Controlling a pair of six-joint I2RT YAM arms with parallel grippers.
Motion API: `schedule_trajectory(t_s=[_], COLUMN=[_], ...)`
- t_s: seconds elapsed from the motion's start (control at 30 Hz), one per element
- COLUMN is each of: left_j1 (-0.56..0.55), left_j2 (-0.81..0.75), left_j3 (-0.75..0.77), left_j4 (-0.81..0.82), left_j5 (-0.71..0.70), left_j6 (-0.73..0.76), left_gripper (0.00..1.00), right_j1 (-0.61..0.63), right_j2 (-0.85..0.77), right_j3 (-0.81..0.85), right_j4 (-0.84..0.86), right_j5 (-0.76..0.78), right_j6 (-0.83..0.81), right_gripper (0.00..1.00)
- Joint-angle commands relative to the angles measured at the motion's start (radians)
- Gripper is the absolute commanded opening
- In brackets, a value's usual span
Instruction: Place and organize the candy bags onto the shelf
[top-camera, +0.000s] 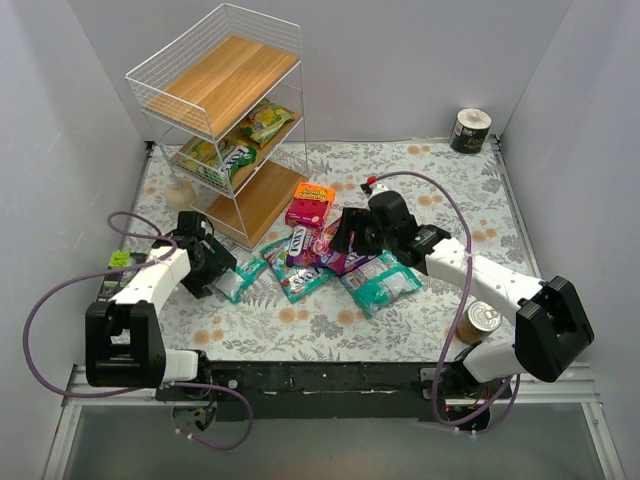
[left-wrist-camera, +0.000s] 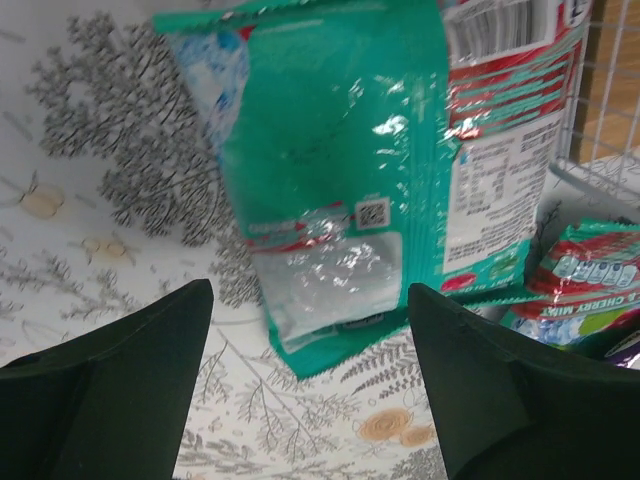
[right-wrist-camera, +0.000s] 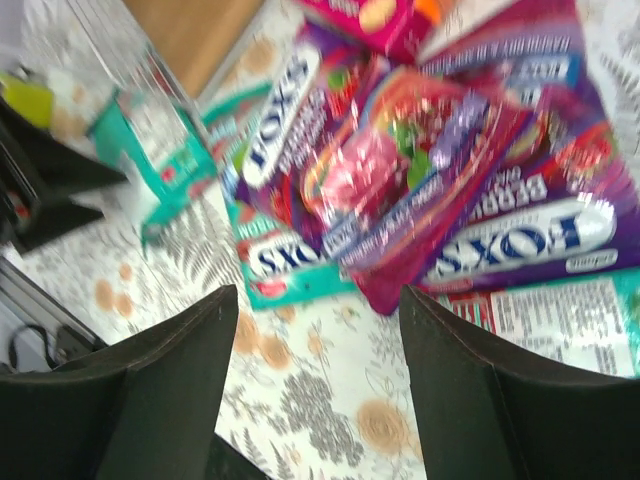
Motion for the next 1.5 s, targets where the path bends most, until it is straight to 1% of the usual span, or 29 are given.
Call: schedule_trajectory(t_s=[0.0, 0.07, 0.2, 0.23, 0.33, 0.4, 0.47, 0.57, 0.6, 0.7, 0.77, 0.87, 0.97, 1.03, 1.13, 1.2, 1.27, 1.37, 1.47], left_j1=[0.01, 0.01, 0.01, 0.008, 0.005, 0.004, -0.005, -0.068, -0.117, -0.203, -0.229, -0.268, -0.281, -0.294, -0.298, -0.298, -0.298, -0.294, -0.272], left_j2=[0.038, 0.067, 0.117, 0.117, 0.085, 0.067, 0.062, 0.062, 0.059, 0.042, 0.015, -0.043, -0.091, -0.102, -0.117, -0.145, -0.154, -0.123, -0.09], left_j3=[0.027, 0.028, 0.005, -0.021, -0.055, -0.084, -0.102, -0.118, -0.124, -0.165, -0.191, -0.245, -0.279, -0.28, -0.241, -0.202, -0.132, -0.037, 0.028], left_j4=[0.167, 0.189, 0.181, 0.181, 0.178, 0.183, 0.183, 0.169, 0.164, 0.155, 0.152, 0.147, 0.138, 0.132, 0.092, 0.062, 0.014, -0.063, -0.115], left_j5=[0.033, 0.036, 0.057, 0.097, 0.099, 0.126, 0.172, 0.174, 0.171, 0.182, 0.197, 0.217, 0.238, 0.249, 0.263, 0.231, 0.159, 0.039, -0.013], left_j6=[0.058, 0.06, 0.057, 0.051, 0.049, 0.049, 0.04, -0.003, -0.017, -0.09, -0.142, -0.175, -0.187, -0.193, -0.202, -0.196, -0.187, -0.161, -0.141], left_gripper=[0.78, 0.77, 0.72, 0.71, 0.69, 0.68, 0.64, 0.62, 0.62, 0.62, 0.62, 0.62, 0.62, 0.62, 0.63, 0.64, 0.66, 0.73, 0.75], right_j1=[0.035, 0.043, 0.044, 0.044, 0.044, 0.044, 0.044, 0.044, 0.044, 0.044, 0.044, 0.044, 0.044, 0.044, 0.047, 0.05, 0.059, 0.087, 0.128], right_j2=[-0.078, -0.093, -0.113, -0.121, -0.135, -0.139, -0.145, -0.147, -0.147, -0.142, -0.138, -0.127, -0.103, -0.08, -0.044, -0.021, -0.001, 0.046, 0.117], right_j3=[-0.034, -0.043, -0.052, -0.055, -0.062, -0.065, -0.077, -0.089, -0.089, -0.086, -0.08, -0.074, -0.063, -0.052, -0.028, -0.017, 0.003, 0.032, 0.081], right_j4=[-0.03, -0.04, -0.062, -0.068, -0.076, -0.077, -0.076, -0.077, -0.079, -0.085, -0.093, -0.097, -0.111, -0.125, -0.137, -0.137, -0.126, -0.093, -0.071], right_j5=[0.03, 0.062, 0.082, 0.095, 0.104, 0.099, 0.099, 0.099, 0.099, 0.101, 0.101, 0.099, 0.084, 0.063, 0.043, -0.009, -0.037, -0.105, -0.157], right_j6=[-0.026, -0.026, -0.022, -0.02, -0.01, -0.005, 0.009, 0.021, 0.024, 0.024, 0.026, 0.027, 0.03, 0.03, 0.02, 0.004, -0.005, -0.036, -0.069], right_gripper=[0.72, 0.72, 0.71, 0.71, 0.71, 0.71, 0.71, 0.71, 0.7, 0.7, 0.7, 0.7, 0.72, 0.75, 0.8, 0.81, 0.81, 0.81, 0.81])
